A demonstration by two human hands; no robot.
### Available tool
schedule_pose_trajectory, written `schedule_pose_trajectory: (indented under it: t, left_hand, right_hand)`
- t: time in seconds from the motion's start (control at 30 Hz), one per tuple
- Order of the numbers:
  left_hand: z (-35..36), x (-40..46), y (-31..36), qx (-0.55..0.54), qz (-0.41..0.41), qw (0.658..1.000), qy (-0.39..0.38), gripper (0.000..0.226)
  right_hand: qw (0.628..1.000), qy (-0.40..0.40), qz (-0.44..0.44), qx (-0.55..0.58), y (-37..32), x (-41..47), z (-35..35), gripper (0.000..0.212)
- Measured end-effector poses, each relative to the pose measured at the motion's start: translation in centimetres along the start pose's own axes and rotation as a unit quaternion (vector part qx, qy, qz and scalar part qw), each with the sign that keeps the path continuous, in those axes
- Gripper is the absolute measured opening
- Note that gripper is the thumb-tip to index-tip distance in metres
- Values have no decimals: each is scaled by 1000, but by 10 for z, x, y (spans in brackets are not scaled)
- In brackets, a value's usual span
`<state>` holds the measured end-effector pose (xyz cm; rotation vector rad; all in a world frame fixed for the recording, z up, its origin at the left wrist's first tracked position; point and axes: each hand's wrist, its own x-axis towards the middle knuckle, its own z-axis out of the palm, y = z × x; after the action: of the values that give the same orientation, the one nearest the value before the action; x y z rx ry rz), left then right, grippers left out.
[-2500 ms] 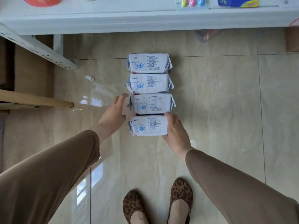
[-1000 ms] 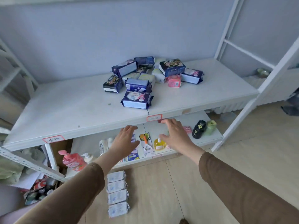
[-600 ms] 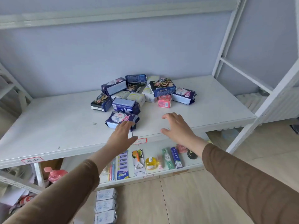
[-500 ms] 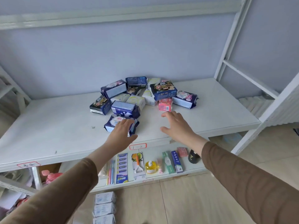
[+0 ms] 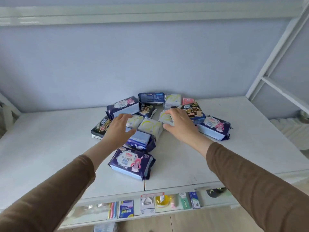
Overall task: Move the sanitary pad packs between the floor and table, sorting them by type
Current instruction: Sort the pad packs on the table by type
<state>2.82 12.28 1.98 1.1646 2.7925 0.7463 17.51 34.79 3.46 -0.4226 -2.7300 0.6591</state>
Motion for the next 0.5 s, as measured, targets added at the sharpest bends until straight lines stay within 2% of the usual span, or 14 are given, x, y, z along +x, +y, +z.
schedule_pose_trajectory:
  t: [0.2, 0.33, 0.5]
  left_hand:
    - [-8, 51, -54, -28, -74, 996, 31, 54]
    - [-7, 83, -77, -73, -152, 984, 56, 55]
    - [-4, 114, -95, -136, -244, 960, 35, 67]
  right_hand:
    - [999, 13, 12, -31, 12, 51, -1, 37]
    - [997, 26, 24, -65, 30, 72, -6, 28]
    - [993, -9, 64, -101, 63, 82, -14, 37]
